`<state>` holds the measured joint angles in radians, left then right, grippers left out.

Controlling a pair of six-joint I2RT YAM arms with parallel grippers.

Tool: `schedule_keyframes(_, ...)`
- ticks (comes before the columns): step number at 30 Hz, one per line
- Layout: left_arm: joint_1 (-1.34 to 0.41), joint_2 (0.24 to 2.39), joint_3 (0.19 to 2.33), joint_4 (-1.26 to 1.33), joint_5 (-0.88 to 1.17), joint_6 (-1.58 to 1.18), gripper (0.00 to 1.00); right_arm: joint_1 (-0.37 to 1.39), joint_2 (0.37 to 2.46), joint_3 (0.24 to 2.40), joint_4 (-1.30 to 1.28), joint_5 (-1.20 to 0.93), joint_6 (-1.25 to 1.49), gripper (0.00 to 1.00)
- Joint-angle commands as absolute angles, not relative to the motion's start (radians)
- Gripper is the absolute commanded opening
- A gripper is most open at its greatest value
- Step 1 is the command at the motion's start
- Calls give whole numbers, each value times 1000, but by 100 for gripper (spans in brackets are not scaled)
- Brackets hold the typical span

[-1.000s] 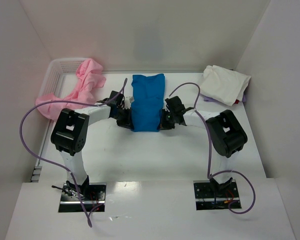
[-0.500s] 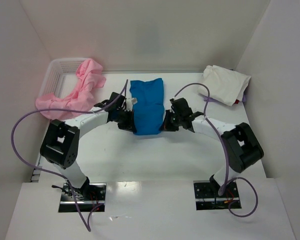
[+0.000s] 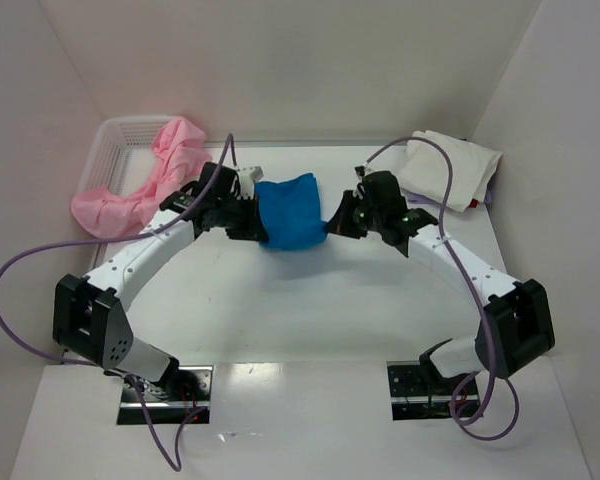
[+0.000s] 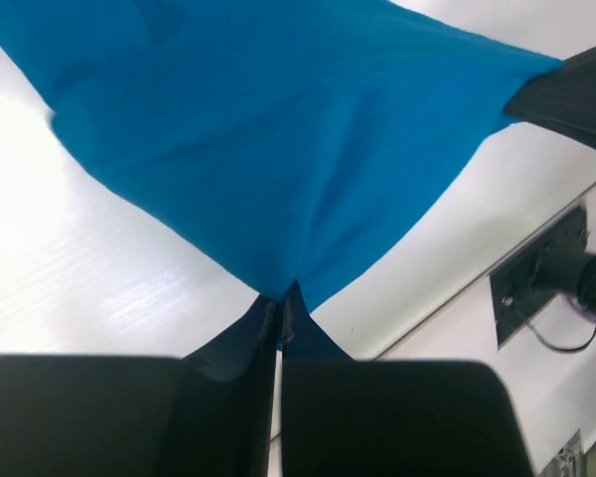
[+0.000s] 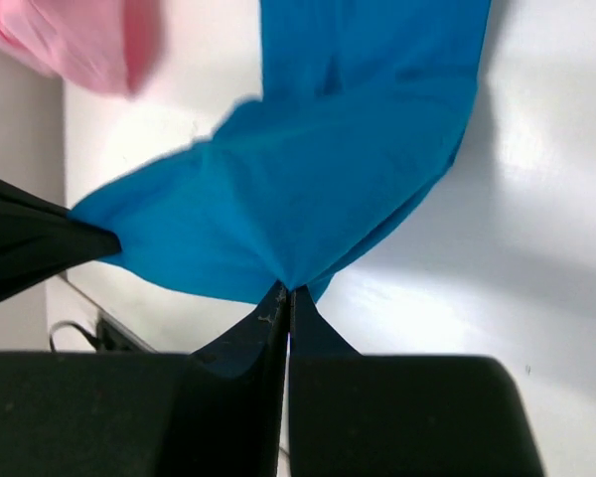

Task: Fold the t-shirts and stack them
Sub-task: Fold the long partially folded tshirt into a neat square

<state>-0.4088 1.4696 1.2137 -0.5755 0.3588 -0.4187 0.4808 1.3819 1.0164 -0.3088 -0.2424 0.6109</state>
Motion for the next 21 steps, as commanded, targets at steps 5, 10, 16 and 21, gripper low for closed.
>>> schedule_keyframes(5, -331, 1584, 1406, -611, 347, -371, 0, 408, 1505, 1219, -287, -245, 548, 0)
schedule_keyframes(10, -295, 1684, 1502, -592, 377, -362, 0, 408, 1685, 1377, -265, -267, 537, 0)
schedule_keyframes(16, -227, 1830, 1597, -583, 428, -344, 0, 368, 1879, 1593, -284, -294, 497, 0)
schedule_keyframes(21, -187, 1986, 1701, -583, 480, -334, 0, 348, 2060, 1748, -318, -304, 488, 0)
